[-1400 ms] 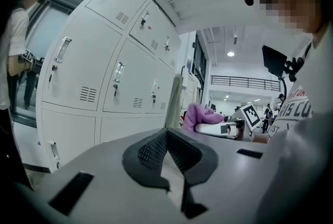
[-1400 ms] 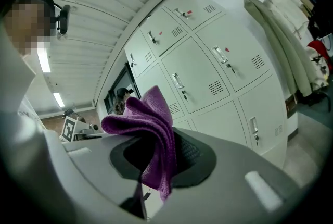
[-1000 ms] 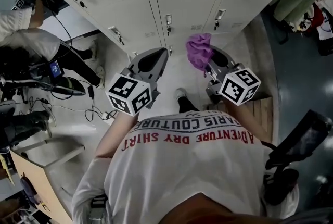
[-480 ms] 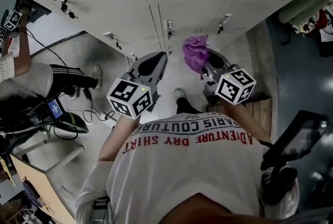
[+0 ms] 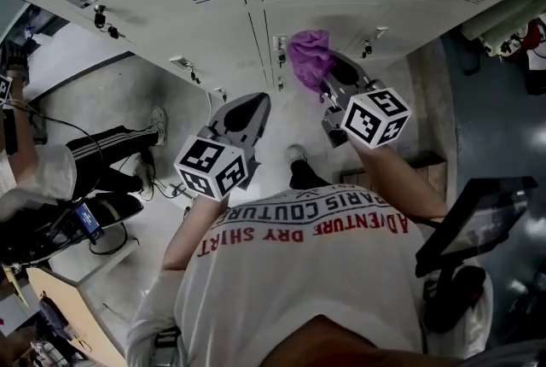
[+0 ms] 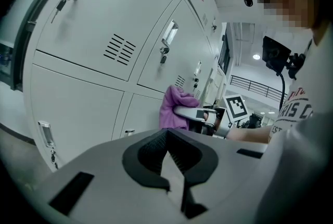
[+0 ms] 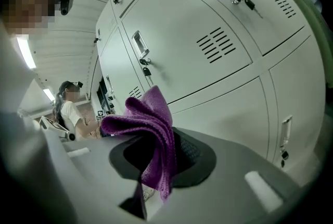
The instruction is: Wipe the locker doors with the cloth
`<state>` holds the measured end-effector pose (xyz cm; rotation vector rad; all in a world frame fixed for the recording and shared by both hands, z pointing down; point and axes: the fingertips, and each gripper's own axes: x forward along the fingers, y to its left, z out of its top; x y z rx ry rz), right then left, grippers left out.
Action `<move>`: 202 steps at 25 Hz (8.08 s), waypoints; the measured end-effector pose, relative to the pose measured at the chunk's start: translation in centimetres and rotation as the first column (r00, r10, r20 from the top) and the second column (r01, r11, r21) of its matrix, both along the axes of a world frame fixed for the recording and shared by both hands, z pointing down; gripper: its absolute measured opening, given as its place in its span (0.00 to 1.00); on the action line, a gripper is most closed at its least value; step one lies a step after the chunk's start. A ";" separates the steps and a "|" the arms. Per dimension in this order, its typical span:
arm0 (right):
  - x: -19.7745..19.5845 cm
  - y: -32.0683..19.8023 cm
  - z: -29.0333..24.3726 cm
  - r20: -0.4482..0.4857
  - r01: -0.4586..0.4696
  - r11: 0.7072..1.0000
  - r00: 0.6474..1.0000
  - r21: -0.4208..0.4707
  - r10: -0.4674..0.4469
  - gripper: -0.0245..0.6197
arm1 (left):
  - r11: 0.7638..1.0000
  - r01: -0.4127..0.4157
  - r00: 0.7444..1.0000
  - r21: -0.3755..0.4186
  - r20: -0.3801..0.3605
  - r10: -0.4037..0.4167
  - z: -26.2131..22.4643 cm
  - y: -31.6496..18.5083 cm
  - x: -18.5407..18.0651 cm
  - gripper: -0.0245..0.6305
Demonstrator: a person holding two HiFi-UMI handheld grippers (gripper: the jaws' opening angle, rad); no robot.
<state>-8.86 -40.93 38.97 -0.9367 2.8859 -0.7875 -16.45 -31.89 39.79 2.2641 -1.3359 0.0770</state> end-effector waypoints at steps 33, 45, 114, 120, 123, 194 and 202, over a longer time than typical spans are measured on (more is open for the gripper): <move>-8.0 -8.0 6.2 -0.099 -0.073 0.996 0.992 0.044 0.077 0.14 | 0.993 0.073 0.997 -0.097 0.039 -0.069 4.5 0.4 -2.7 0.04; -0.1 -10.8 6.0 -0.132 -0.193 0.975 0.969 0.114 0.207 0.14 | 0.994 0.017 1.000 -0.106 0.023 -0.015 5.0 -0.3 -0.7 0.04; -8.7 -8.1 14.3 -0.241 -0.059 0.994 0.967 0.096 0.081 0.14 | 0.991 0.041 0.999 -0.130 0.009 -0.040 8.2 1.7 -1.6 0.04; -5.5 -9.2 14.4 -0.236 -0.120 0.988 0.962 0.094 0.139 0.14 | 0.992 0.013 1.000 -0.127 0.007 -0.012 8.2 1.3 -0.5 0.04; -2.9 -10.1 14.6 -0.252 -0.153 0.982 0.951 0.111 0.177 0.14 | 0.991 0.008 1.000 -0.133 -0.001 -0.008 8.4 1.2 -0.2 0.04; -4.9 -9.5 24.2 -0.317 -0.052 0.997 0.946 0.057 0.067 0.14 | 0.977 0.084 0.996 -0.195 0.047 -0.076 12.3 -0.4 -2.7 0.04; 0.8 -11.5 24.8 -0.337 -0.152 0.986 0.927 0.066 0.165 0.14 | 0.979 0.058 0.998 -0.198 0.043 -0.050 12.7 -0.7 -1.3 0.04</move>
